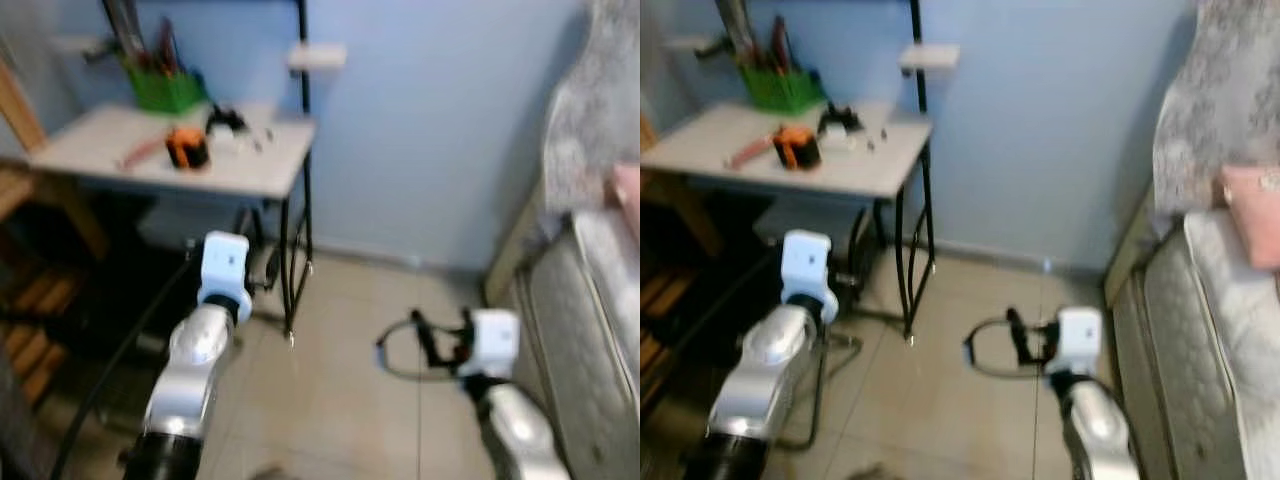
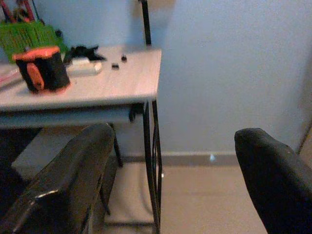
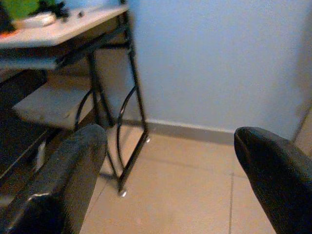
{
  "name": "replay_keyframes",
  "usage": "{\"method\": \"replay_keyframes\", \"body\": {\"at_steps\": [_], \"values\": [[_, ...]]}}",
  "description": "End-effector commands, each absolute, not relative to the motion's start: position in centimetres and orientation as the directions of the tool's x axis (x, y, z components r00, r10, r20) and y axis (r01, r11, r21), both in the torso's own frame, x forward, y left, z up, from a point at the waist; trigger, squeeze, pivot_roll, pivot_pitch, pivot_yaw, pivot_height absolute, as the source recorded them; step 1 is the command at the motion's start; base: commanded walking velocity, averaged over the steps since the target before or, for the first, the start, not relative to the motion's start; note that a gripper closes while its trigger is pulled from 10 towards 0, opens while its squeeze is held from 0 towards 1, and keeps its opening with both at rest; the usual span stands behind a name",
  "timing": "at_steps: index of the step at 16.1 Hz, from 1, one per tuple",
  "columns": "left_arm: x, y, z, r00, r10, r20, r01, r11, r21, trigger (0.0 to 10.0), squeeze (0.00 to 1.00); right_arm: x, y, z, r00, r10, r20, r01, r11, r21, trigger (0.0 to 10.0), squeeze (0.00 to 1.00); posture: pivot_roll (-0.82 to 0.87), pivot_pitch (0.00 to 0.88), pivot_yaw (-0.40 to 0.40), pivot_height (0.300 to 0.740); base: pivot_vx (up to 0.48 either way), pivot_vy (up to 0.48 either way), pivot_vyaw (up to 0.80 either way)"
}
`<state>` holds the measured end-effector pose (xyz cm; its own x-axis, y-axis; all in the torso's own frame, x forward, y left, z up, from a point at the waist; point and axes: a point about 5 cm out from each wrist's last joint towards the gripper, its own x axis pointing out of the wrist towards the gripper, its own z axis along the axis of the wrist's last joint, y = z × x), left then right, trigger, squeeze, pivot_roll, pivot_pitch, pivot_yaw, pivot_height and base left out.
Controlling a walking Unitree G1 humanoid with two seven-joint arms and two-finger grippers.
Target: Clean up the room
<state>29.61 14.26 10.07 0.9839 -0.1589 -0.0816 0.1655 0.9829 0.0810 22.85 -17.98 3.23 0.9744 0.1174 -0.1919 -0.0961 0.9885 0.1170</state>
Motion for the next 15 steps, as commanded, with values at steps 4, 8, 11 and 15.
{"method": "replay_keyframes", "body": {"at_steps": [4,8,11,15], "values": [[29.7,15.6,10.3,0.991,-0.114,-0.070,0.121,0.986,0.112,10.0,0.00,23.4,-16.9,3.5,0.974,0.140,-0.177,-0.116,0.983,0.141,10.0,0.00,0.11,0.000,0.021,0.740,0.472,0.000,0.00],[28.2,16.2,8.2,0.975,-0.114,-0.191,0.139,0.982,0.127,10.0,0.00,21.8,-17.2,3.5,0.961,0.199,-0.194,-0.188,0.980,0.072,10.0,0.00,0.10,0.000,0.000,0.740,0.356,0.000,0.00],[25.8,12.8,7.9,0.956,-0.248,-0.160,0.267,0.956,0.117,10.0,0.00,18.6,-18.4,2.3,0.938,0.216,-0.270,-0.206,0.976,0.066,10.0,0.00,0.09,0.000,-0.020,0.740,0.000,0.000,0.50],[25.1,15.4,9.3,0.975,-0.162,-0.150,0.201,0.933,0.299,10.0,0.00,19.8,-16.8,2.4,0.934,0.252,-0.252,-0.239,0.968,0.083,10.0,0.00,0.16,0.000,-0.020,0.740,0.000,0.000,0.68]]}}
